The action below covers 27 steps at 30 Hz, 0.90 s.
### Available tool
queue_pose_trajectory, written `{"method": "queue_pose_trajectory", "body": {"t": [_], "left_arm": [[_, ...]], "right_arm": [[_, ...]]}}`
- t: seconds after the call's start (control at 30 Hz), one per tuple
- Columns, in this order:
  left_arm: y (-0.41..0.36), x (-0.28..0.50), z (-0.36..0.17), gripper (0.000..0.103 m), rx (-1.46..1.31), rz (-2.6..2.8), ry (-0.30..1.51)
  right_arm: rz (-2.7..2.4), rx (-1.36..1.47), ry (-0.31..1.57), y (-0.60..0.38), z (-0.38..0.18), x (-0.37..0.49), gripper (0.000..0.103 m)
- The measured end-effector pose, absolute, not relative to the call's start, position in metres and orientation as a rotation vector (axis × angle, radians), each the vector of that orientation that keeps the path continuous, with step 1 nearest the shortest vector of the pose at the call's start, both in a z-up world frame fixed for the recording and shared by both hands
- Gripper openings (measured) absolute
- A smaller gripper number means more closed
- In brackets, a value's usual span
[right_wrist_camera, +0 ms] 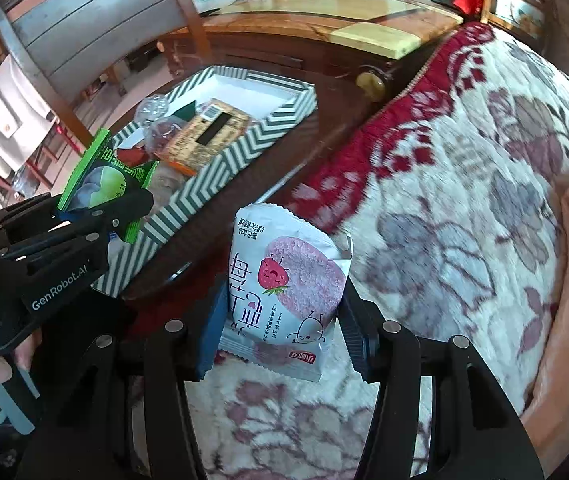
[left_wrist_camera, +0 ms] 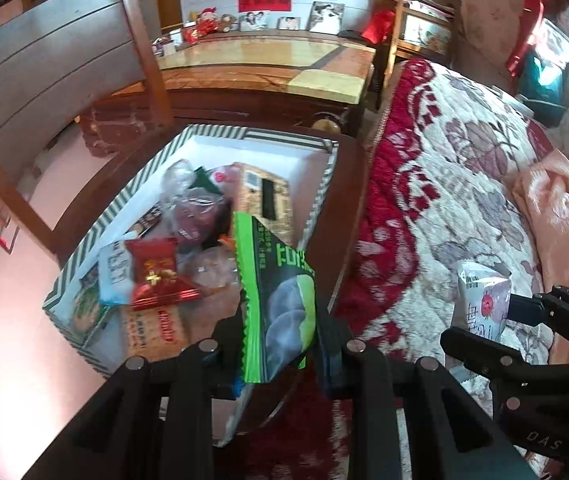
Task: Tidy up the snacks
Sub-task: 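Lift both packets and carry them over the striped tray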
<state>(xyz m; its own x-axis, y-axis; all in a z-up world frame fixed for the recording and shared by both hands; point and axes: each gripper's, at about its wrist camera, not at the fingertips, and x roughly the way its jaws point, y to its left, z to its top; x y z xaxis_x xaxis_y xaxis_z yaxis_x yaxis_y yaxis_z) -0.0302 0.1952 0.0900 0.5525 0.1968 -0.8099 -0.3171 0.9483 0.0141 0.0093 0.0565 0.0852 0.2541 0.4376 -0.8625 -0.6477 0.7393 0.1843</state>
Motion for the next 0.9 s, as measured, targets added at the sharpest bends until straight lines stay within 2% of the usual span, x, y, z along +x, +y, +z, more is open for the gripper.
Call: {"method": "queue_pose_trajectory", "body": {"t": [0.9], "left_arm": [[0.288, -0.050, 0.075, 0.028, -0.318, 0.454, 0.965]], "right_arm": [[0.903, -0.399, 1.061, 0.184, 0.096, 0.020, 0.052]]}}
